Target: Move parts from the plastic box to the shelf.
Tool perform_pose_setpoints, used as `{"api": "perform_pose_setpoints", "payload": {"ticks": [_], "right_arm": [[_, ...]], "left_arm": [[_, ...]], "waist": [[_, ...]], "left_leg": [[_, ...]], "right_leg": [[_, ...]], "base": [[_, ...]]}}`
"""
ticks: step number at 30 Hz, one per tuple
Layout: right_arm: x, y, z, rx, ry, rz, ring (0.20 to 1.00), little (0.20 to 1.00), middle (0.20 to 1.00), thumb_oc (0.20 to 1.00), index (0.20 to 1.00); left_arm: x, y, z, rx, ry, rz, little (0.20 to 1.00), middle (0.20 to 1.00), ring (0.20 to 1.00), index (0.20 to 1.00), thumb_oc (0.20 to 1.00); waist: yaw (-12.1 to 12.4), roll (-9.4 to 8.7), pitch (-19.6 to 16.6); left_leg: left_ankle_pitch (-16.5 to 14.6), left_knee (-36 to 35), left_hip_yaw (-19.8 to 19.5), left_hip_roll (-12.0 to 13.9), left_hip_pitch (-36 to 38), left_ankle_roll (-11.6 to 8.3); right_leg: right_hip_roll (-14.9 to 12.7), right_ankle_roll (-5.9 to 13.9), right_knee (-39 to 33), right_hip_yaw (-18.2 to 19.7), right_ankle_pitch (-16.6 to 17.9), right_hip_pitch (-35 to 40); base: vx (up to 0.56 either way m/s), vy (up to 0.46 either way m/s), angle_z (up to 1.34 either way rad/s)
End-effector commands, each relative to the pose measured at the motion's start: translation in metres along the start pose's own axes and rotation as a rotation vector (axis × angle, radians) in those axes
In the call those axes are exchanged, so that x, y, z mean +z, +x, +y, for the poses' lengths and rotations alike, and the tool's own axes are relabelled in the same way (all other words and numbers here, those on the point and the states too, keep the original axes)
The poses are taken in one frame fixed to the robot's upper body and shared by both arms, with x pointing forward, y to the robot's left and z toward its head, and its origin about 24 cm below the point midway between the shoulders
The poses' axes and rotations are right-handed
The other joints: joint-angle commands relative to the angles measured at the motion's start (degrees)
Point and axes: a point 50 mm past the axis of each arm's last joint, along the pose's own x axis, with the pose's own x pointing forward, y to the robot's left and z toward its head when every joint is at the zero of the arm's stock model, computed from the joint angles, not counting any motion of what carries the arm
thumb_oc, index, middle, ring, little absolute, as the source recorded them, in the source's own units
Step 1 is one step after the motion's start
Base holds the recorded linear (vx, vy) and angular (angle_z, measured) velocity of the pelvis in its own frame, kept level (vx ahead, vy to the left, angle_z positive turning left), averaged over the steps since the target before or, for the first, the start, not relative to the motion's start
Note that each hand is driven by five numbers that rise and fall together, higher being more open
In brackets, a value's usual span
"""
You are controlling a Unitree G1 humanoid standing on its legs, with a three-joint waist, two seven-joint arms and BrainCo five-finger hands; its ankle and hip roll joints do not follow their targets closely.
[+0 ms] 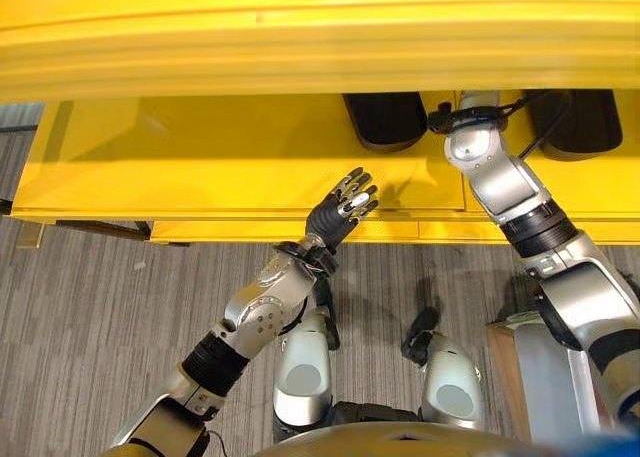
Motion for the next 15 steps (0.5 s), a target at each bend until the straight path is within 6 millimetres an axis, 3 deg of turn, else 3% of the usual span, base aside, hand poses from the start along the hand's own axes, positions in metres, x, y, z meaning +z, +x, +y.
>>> {"api": "perform_pose_setpoints", "payload": {"ticks": [1, 4, 8, 15], "right_arm": [[0.012, -0.004, -0.005, 0.078, -0.115, -0.224, 1.0, 1.0, 1.0, 1.0, 1.0], [0.013, -0.016, -0.005, 0.193, -0.319, -0.381, 1.0, 1.0, 1.0, 1.0, 1.0], [-0.004, -0.024, -0.009, 0.355, -0.448, -0.408, 1.0, 1.0, 1.0, 1.0, 1.0], [-0.016, -0.034, -0.02, 0.467, -0.552, -0.477, 1.0, 1.0, 1.0, 1.0, 1.0]], "left_arm": [[-0.009, -0.01, -0.011, -0.056, -0.032, -0.015, 1.0, 1.0, 1.0, 1.0, 1.0], [-0.014, -0.019, 0.002, -0.017, -0.035, 0.011, 1.0, 1.0, 1.0, 1.0, 1.0], [-0.021, -0.03, 0.013, -0.022, -0.024, 0.039, 1.0, 1.0, 1.0, 1.0, 1.0], [-0.019, -0.035, 0.02, -0.038, 0.006, 0.054, 1.0, 1.0, 1.0, 1.0, 1.0]], "waist": [[1.21, -0.47, -7.86], [1.24, -0.92, -9.55], [1.64, -1.53, -10.46], [2.48, -2.46, -10.11]], "left_leg": [[-3.0, -1.44, -0.27, -0.4, 2.43, -2.33], [-2.67, -2.1, -0.56, -0.14, 3.11, -2.7], [-2.24, -2.87, -0.58, 0.15, 3.64, -3.11], [-1.88, -3.22, -0.63, 0.56, 2.84, -3.35]], "right_leg": [[1.35, 0.89, 1.3, 1.91, -2.83, 0.25], [1.5, 1.22, -0.15, 1.74, -2.25, 1.23], [1.75, 1.45, -1.71, 1.21, -1.72, 1.99], [1.74, 2.1, -1.94, 0.32, -1.21, 1.41]], "base": [[0.07, -0.042, -0.05], [0.05, -0.056, -0.03], [0.0, -0.043, -0.02], [-0.04, -0.067, -0.01]]}}
